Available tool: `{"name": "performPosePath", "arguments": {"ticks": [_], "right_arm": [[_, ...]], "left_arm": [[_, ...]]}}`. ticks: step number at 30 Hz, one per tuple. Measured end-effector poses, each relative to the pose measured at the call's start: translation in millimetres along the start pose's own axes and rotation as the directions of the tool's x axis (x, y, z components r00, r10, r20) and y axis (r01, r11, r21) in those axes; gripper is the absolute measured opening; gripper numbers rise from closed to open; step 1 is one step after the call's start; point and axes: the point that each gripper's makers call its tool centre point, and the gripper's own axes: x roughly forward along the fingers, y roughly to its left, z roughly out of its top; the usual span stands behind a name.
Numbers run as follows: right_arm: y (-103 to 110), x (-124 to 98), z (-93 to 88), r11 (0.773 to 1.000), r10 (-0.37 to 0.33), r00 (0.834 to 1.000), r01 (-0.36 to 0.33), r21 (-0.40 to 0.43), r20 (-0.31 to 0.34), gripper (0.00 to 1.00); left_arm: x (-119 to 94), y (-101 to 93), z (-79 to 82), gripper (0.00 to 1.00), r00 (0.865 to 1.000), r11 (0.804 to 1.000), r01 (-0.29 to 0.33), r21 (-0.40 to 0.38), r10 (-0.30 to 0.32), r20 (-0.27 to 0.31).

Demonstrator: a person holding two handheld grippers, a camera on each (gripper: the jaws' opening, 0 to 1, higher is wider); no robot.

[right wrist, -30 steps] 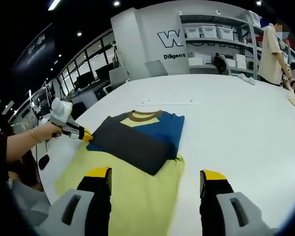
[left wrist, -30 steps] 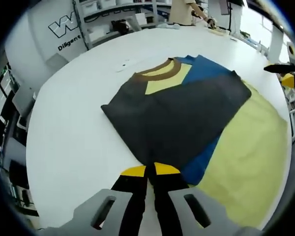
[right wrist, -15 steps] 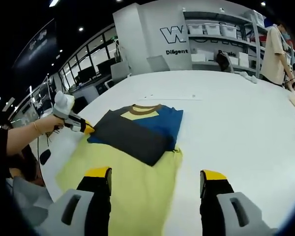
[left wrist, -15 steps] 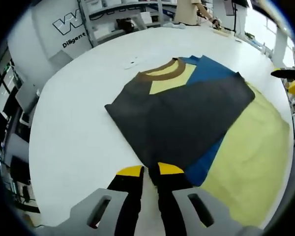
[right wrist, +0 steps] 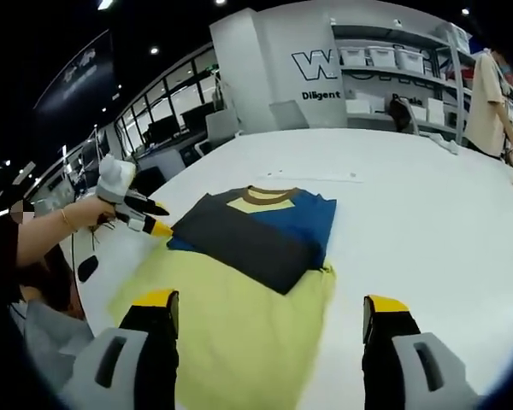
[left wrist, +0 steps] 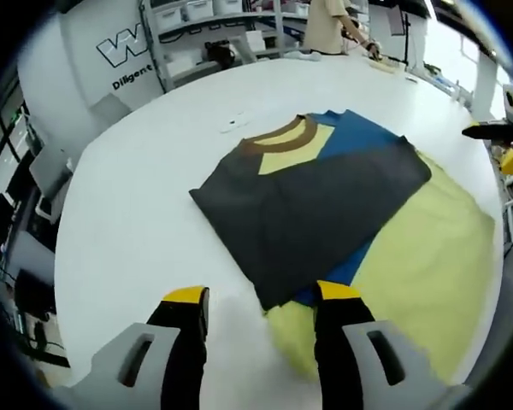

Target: Fold the garment on the visible template until the final outline fits inside the template.

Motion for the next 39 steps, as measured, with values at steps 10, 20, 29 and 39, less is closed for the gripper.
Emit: {"name": "performPosePath", "arguments": {"ticks": [10, 20, 29, 39], "right_arm": [[13.1, -2.7, -3.0, 0.999, 0.019, 1.000, -0.020, -0.037, -0.025, 0.99], [19.8, -11.0, -9.2, 0.997, 0.034, 0.998, -0.037, -0.062, -0.051, 0.99], [27.3, -18.5, -27.0, 0.992, 0.056, 0.991, -0.070, -0.109, -0.124, 0.99], [32.1, -22.9, -42.6, 0.985, 0.100, 0.980, -0.122, -0.122, -0.173, 0.99]], "left_arm": [[-23.2, -12.5, 1.1, 0.80, 0.999, 0.999, 0.022, -0.024, -0.021, 0.048], [-44.2, -32.8, -2.0, 0.94, 0.995, 0.998, 0.055, -0.025, -0.053, 0.090], [-60.0, -46.5, -8.7, 0.99, 0.991, 0.996, 0.073, -0.047, -0.067, 0.117], [-75.8, -58.2, -29.8, 0.99, 0.992, 0.995, 0.075, -0.068, -0.068, 0.103]]}}
